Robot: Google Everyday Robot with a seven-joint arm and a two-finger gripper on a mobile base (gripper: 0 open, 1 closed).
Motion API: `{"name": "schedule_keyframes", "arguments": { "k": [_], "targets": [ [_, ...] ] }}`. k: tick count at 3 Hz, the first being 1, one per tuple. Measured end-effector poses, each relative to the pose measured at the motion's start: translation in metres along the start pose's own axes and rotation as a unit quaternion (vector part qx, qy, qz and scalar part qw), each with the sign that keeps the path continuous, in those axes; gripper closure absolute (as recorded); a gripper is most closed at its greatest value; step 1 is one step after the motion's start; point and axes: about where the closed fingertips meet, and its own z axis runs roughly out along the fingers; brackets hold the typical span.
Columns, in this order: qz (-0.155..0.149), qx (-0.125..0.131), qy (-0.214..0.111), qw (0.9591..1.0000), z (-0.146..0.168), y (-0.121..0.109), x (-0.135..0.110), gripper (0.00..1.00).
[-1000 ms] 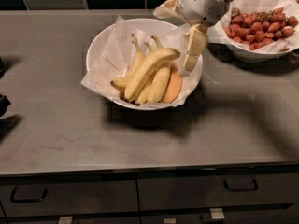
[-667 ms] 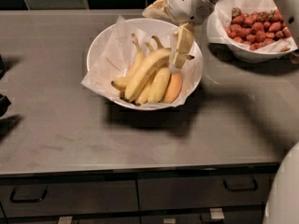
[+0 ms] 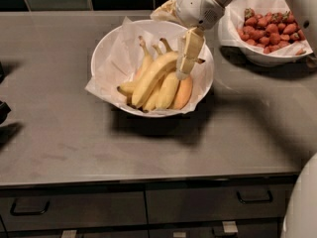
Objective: Pick banana from white bowl
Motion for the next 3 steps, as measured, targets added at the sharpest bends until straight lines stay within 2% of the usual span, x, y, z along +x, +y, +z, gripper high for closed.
{"name": "schedule_keyframes", "arguments": {
  "k": [1,2,3],
  "targets": [
    [0.006,-0.004,-0.004,1.0000,0.0080,0.0021,0.0001,0.00],
    [0.006,-0.004,-0.004,1.0000,0.0081,0.0021,0.0001,0.17],
    [0.006,-0.004,-0.007,0.9999,0.0115,0.0006,-0.0006,0.27]
  ]
}}
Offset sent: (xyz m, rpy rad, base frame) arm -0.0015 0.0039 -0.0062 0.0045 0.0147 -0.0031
